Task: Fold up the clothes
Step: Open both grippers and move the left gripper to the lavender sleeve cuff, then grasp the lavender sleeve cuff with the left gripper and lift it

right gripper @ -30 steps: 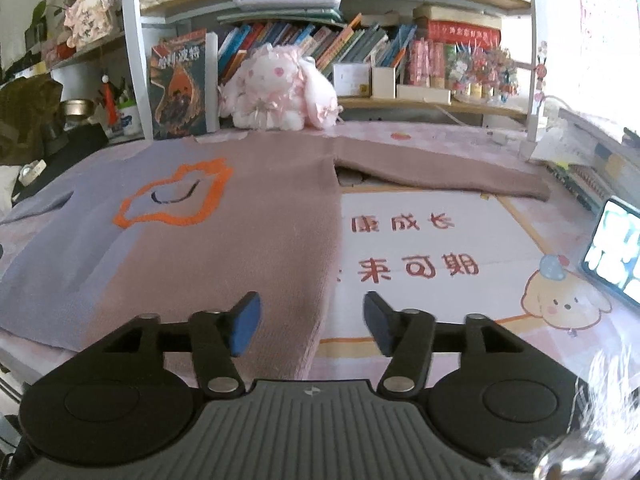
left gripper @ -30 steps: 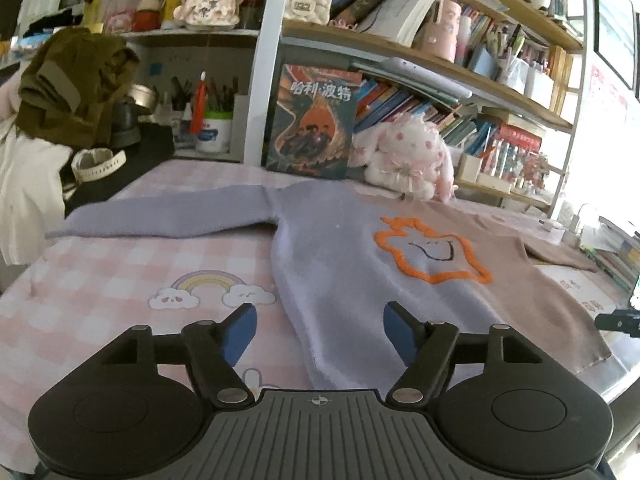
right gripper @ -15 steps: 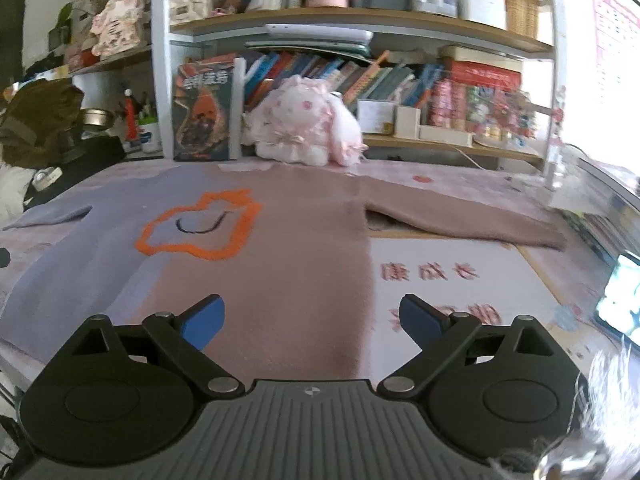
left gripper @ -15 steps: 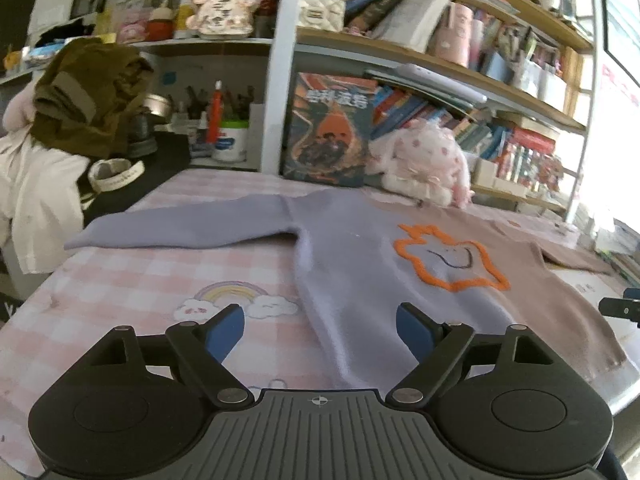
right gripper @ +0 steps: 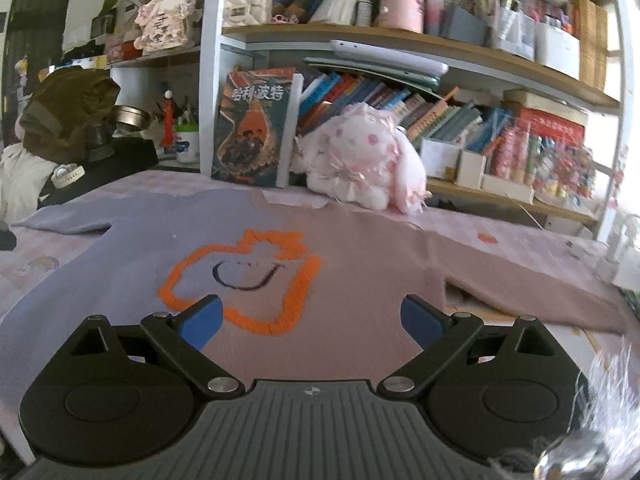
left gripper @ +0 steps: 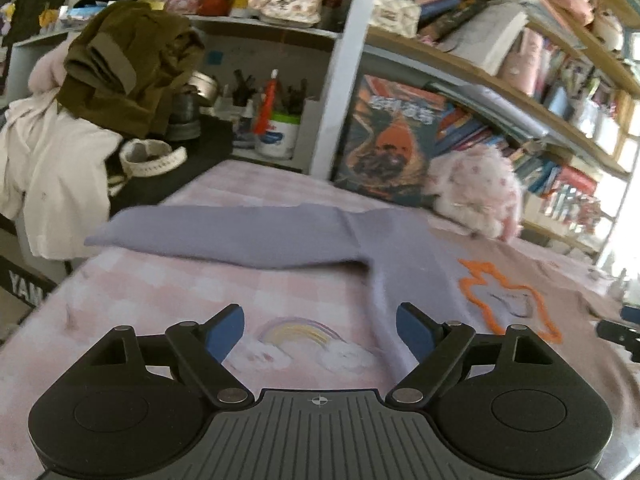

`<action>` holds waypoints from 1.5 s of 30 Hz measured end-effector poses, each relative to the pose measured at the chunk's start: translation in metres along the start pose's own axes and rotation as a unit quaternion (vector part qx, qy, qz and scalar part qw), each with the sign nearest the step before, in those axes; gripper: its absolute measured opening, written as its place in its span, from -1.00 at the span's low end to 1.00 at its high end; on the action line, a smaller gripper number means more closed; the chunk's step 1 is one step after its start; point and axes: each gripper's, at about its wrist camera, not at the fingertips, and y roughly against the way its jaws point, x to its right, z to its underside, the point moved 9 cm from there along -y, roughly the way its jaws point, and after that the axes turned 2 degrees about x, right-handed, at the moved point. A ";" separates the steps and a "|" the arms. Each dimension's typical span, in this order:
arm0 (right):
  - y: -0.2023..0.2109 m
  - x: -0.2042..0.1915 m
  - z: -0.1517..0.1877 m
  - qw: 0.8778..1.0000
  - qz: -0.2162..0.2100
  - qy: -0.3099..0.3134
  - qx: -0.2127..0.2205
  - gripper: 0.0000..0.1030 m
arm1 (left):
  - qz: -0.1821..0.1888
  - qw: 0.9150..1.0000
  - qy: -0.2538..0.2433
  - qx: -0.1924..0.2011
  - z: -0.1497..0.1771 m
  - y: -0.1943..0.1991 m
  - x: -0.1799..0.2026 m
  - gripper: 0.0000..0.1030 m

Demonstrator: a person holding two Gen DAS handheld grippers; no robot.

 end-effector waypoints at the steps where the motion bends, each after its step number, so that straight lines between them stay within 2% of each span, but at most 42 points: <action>1: -0.006 -0.001 -0.001 1.000 -0.001 0.006 0.001 0.87 | -0.011 1.000 -0.001 -0.002 -0.003 -0.004 -0.006 0.66; 9: -0.045 -0.006 0.002 0.999 -0.012 0.037 -0.014 0.87 | -0.095 0.995 0.036 -0.025 -0.030 -0.041 -0.073 0.65; 15: -0.055 -0.008 0.011 0.999 -0.016 0.039 -0.033 0.87 | -0.158 0.986 0.002 -0.053 -0.038 -0.065 -0.103 0.65; 19: -0.060 -0.010 0.015 0.998 -0.016 0.046 -0.047 0.87 | -0.170 0.982 0.060 -0.065 -0.038 -0.077 -0.128 0.65; 23: -0.063 -0.016 0.018 0.996 -0.019 0.062 -0.059 0.87 | -0.188 0.976 0.099 -0.047 -0.042 -0.082 -0.141 0.64; 27: -0.064 -0.017 0.019 0.996 -0.024 0.061 -0.061 0.87 | -0.191 0.969 0.146 -0.049 -0.045 -0.092 -0.159 0.60; 28: -0.064 -0.016 0.019 0.996 -0.027 0.058 -0.062 0.87 | -0.189 0.967 0.166 -0.050 -0.045 -0.095 -0.165 0.56; 33: -0.064 -0.013 0.019 0.996 -0.039 0.041 -0.064 0.87 | -0.182 0.954 0.235 -0.039 -0.045 -0.098 -0.185 -0.23; 38: -0.065 -0.014 0.020 0.996 -0.040 0.040 -0.069 0.87 | -0.160 0.940 0.301 -0.025 -0.040 -0.101 -0.200 -0.33; 40: -0.065 -0.014 0.020 0.996 -0.039 0.041 -0.069 0.87 | -0.158 0.940 0.301 -0.016 -0.042 -0.101 -0.199 -0.49; 42: -0.065 -0.014 0.020 0.996 -0.040 0.041 -0.069 0.87 | -0.163 0.944 0.288 -0.009 -0.046 -0.100 -0.197 -0.76; 45: -0.066 -0.014 0.020 0.996 -0.040 0.040 -0.071 0.87 | -0.169 0.949 0.265 0.007 -0.055 -0.093 -0.188 -0.84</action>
